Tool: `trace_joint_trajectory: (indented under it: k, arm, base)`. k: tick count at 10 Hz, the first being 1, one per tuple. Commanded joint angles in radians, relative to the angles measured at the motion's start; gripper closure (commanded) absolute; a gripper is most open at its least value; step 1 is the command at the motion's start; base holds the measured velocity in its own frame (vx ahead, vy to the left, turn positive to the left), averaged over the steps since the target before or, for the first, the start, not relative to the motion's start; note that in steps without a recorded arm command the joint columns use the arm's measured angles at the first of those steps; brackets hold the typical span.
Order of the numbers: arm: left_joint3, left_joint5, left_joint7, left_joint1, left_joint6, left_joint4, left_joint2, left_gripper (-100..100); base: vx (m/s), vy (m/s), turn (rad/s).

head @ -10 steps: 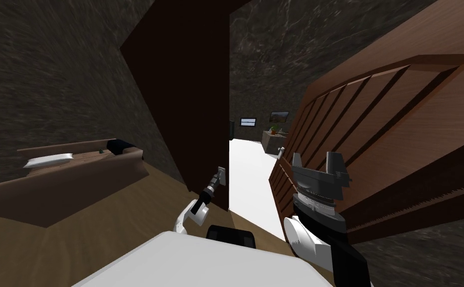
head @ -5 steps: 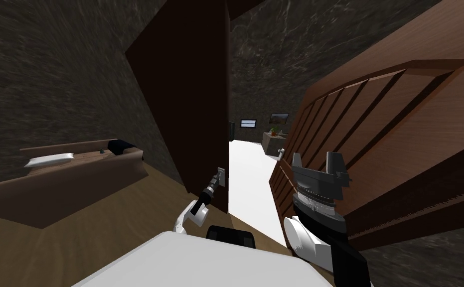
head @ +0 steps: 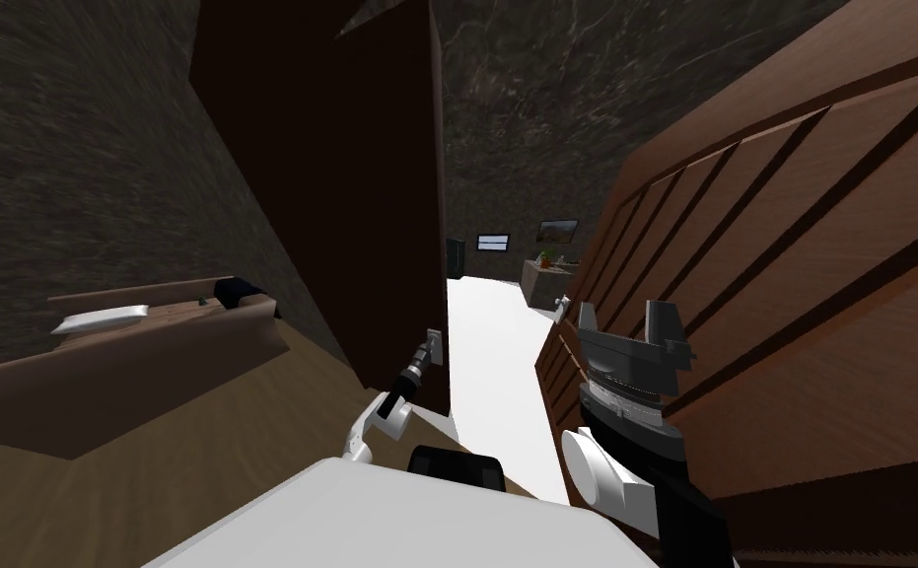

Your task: Push the door open

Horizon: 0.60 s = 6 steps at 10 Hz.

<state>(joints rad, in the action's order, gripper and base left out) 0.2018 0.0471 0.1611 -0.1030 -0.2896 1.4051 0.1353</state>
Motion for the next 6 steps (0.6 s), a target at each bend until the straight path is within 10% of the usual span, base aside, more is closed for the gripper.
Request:
trace_joint_trajectory:
  k: [1,6]
  arm:
    - [-0.035,-0.002,-0.011,0.016,-0.006,-0.011,-0.004,100]
    - [-0.081,-0.007,-0.024,0.036,-0.004,-0.035,-0.015,100]
  base:
    - [0.166,-0.093,0.078]
    - [0.108,-0.075,0.043]
